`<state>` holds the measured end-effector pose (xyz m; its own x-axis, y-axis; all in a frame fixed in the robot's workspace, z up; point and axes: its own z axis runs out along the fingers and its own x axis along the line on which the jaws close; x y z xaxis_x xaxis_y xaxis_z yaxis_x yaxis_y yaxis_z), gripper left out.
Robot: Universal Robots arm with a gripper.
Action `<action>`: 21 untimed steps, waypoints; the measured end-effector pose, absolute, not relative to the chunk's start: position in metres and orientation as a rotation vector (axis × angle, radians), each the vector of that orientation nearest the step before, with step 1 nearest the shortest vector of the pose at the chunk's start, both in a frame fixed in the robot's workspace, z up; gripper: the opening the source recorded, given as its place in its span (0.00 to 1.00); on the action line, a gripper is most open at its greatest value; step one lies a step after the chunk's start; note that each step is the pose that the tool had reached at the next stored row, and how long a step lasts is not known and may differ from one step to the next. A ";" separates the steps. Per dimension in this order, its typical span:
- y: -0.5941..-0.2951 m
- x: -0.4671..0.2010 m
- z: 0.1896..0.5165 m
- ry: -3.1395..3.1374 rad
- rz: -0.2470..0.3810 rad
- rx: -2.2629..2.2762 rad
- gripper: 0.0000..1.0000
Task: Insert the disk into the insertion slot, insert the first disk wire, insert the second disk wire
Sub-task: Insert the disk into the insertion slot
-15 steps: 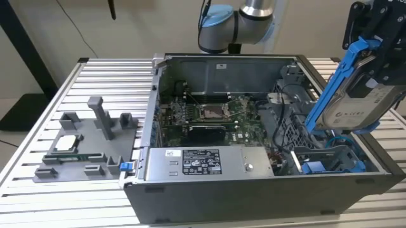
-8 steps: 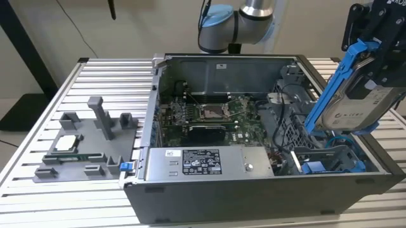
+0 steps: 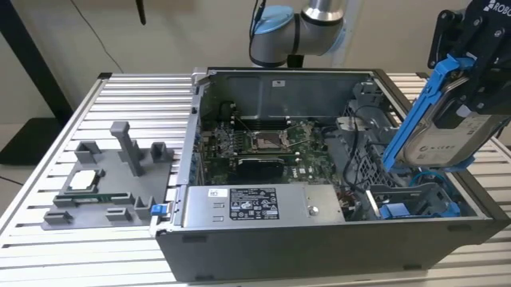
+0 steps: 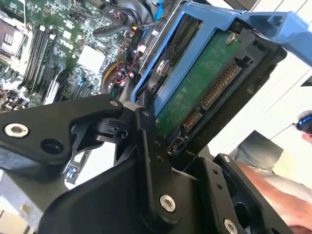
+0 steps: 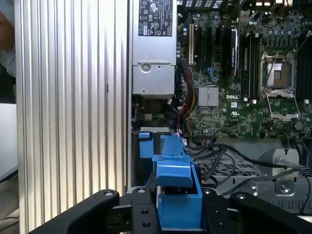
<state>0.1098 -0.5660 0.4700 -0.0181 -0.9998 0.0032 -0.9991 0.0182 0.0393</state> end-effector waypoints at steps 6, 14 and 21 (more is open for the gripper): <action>-0.567 0.110 0.466 -2.220 -0.040 2.180 0.00; -0.567 0.110 0.461 -2.220 -0.040 2.180 0.00; -0.567 0.110 0.460 -2.220 -0.040 2.180 0.00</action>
<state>0.1098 -0.5668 0.4602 -0.0181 -0.9998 0.0035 -0.9991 0.0182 0.0393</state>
